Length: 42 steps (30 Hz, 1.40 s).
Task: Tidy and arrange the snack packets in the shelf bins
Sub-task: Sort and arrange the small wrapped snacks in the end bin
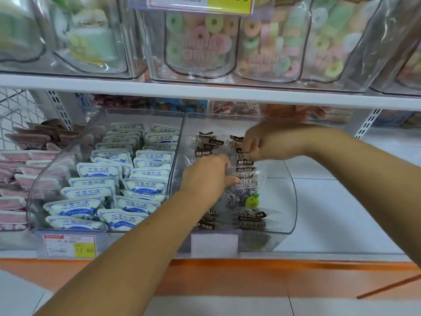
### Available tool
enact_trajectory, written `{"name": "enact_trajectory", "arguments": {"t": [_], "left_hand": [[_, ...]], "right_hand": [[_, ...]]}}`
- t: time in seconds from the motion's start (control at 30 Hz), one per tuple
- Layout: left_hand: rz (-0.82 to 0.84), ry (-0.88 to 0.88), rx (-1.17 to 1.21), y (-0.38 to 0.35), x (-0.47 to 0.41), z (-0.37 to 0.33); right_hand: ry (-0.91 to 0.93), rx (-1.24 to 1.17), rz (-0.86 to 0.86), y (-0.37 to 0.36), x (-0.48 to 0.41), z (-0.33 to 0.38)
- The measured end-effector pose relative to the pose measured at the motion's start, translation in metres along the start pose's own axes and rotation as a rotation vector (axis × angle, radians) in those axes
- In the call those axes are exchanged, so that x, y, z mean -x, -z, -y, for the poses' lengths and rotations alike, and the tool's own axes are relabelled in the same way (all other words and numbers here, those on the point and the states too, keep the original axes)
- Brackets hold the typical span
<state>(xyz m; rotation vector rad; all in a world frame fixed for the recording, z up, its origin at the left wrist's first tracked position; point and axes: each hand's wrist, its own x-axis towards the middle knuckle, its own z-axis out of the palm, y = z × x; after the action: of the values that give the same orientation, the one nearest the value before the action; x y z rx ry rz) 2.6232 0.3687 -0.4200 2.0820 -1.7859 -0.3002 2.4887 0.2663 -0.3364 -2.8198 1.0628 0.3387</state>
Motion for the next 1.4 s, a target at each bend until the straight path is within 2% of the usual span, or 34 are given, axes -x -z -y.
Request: {"name": "enact_trajectory", "arguments": {"t": [0.1, 0.23, 0.3, 0.4, 0.53, 0.57, 0.63, 0.7, 0.77, 0.87, 0.97, 1.07, 1.17, 1.2, 1.33, 1.4], "left_hand": [[0.073, 0.013, -0.025, 0.009, 0.000, 0.001], [0.198, -0.022, -0.065, 0.031, 0.006, 0.005], [0.232, -0.045, -0.129, 0.033, 0.011, 0.005], [0.183, -0.077, -0.275, 0.028, 0.018, 0.006], [0.140, -0.062, -0.245, 0.030, 0.017, 0.008], [0.142, -0.070, -0.256, 0.029, 0.016, 0.009], [0.153, -0.079, -0.271, 0.027, 0.018, 0.009], [0.165, -0.117, -0.291, 0.032, 0.021, 0.006], [0.188, -0.190, -0.299, 0.049, 0.028, 0.001], [0.357, -0.191, -0.172, 0.079, 0.045, 0.001], [0.476, -0.173, -0.301, 0.083, 0.055, 0.011], [0.452, -0.189, -0.405, 0.072, 0.052, 0.018], [0.366, -0.232, -0.425, 0.064, 0.045, 0.023], [0.324, -0.254, -0.452, 0.060, 0.044, 0.025], [0.182, -0.338, -0.602, 0.041, 0.036, 0.032], [0.154, -0.327, -0.619, 0.037, 0.033, 0.033]], "right_hand": [[-0.011, 0.160, 0.095, -0.020, 0.012, 0.016], [-0.004, 0.359, -0.002, -0.042, -0.004, 0.018], [-0.048, 0.358, -0.040, -0.040, -0.009, 0.016], [-0.043, 0.370, -0.048, -0.045, -0.007, 0.014], [0.053, 0.101, -0.167, -0.038, 0.033, 0.011], [0.081, -0.010, -0.142, -0.034, 0.046, 0.013], [0.106, -0.171, 0.043, -0.031, 0.067, 0.023], [0.124, -0.086, 0.175, -0.035, 0.072, 0.030], [0.125, 0.012, 0.229, -0.038, 0.067, 0.033], [0.124, -0.059, 0.310, -0.037, 0.056, 0.034], [0.109, -0.019, 0.276, -0.035, 0.048, 0.033], [0.092, 0.244, 0.062, -0.038, 0.038, 0.030], [0.065, 0.325, -0.028, -0.048, 0.035, 0.029], [0.073, 0.296, -0.006, -0.049, 0.037, 0.029], [0.059, -0.128, 0.189, -0.033, 0.063, 0.033], [0.047, -0.108, 0.242, -0.029, 0.065, 0.034]]}}
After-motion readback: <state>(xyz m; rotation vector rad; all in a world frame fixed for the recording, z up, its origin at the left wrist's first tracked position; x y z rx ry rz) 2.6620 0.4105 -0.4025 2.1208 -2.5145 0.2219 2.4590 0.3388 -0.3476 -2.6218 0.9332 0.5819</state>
